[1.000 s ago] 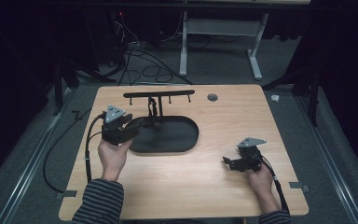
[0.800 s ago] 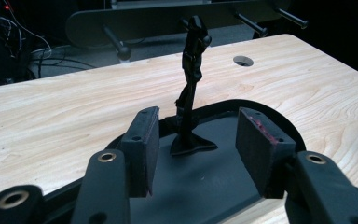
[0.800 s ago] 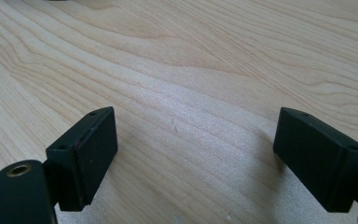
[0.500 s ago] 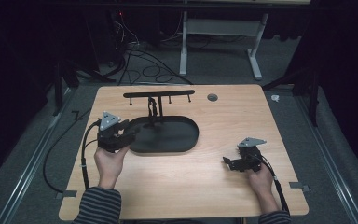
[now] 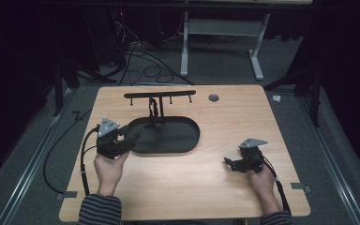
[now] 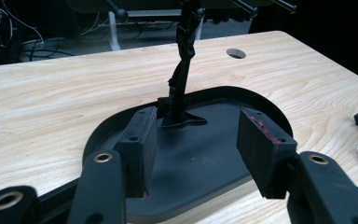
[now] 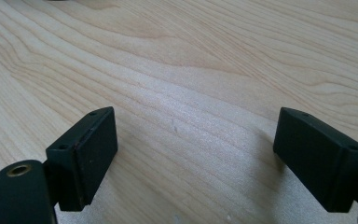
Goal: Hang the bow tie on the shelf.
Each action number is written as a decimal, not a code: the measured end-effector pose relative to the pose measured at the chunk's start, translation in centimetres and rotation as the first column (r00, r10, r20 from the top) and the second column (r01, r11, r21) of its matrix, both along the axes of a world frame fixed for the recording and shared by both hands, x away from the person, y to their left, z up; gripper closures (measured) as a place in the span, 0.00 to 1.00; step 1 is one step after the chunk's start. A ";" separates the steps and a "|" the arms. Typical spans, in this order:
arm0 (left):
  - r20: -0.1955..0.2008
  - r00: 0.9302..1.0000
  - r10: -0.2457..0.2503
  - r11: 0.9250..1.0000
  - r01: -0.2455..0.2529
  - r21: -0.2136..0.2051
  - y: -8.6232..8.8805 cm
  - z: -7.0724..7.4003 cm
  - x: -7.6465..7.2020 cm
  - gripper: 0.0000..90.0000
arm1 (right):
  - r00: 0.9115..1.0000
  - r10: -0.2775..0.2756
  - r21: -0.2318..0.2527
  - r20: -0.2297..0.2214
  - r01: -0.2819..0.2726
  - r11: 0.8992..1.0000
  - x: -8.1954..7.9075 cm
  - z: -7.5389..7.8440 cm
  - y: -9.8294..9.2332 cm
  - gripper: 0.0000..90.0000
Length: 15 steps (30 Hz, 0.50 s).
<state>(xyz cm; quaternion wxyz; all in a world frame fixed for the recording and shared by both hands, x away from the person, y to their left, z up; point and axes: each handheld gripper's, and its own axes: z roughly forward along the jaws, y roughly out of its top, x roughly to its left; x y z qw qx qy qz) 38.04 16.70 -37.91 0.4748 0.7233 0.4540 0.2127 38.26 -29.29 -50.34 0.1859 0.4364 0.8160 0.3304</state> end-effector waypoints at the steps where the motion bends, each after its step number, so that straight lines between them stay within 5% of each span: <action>1: -0.001 1.000 -0.002 1.000 0.002 -0.002 0.1 -0.1 -0.2 0.53 | 1.000 0.000 0.000 0.000 0.000 1.000 0.0 0.0 0.0 0.16; 15: -0.018 1.000 0.019 1.000 -0.019 -0.010 0.7 -1.0 -1.0 0.52 | 1.000 0.000 0.000 0.000 0.000 1.000 0.0 0.0 0.0 0.16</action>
